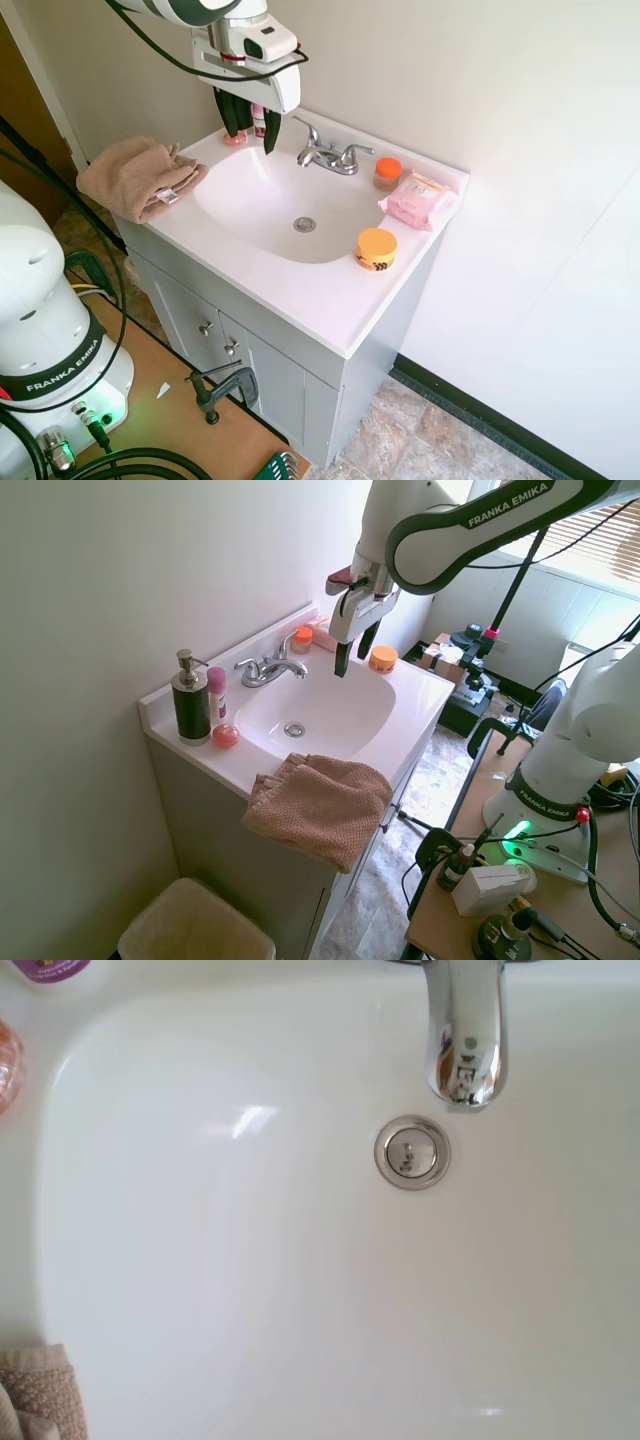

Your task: Wipe the sink

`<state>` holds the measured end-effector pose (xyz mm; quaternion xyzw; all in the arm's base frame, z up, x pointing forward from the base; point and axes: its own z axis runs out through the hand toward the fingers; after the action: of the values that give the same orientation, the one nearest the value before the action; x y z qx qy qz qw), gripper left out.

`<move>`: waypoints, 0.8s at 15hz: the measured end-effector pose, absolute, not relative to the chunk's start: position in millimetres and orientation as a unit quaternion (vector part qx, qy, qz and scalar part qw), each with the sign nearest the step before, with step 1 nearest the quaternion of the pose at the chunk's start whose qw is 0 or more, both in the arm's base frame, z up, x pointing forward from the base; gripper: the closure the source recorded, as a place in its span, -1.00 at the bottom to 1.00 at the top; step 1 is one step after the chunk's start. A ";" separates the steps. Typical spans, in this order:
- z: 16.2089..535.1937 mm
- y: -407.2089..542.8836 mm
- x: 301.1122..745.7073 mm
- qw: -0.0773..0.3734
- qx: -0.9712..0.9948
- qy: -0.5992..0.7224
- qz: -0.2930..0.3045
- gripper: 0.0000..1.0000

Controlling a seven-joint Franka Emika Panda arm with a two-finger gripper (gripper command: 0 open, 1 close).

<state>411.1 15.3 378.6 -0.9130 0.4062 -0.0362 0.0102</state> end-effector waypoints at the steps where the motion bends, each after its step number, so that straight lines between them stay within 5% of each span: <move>1: 377.5 15.7 411.2 0.011 -0.913 0.407 -0.034 -1.00; 6: 382.7 78.3 403.2 0.024 -0.930 0.365 -0.026 -1.00; 12: 359.1 161.4 340.4 0.012 -0.952 0.307 -0.008 -1.00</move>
<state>340.4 161.4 359.1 -0.9517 0.3067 -0.0078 0.0121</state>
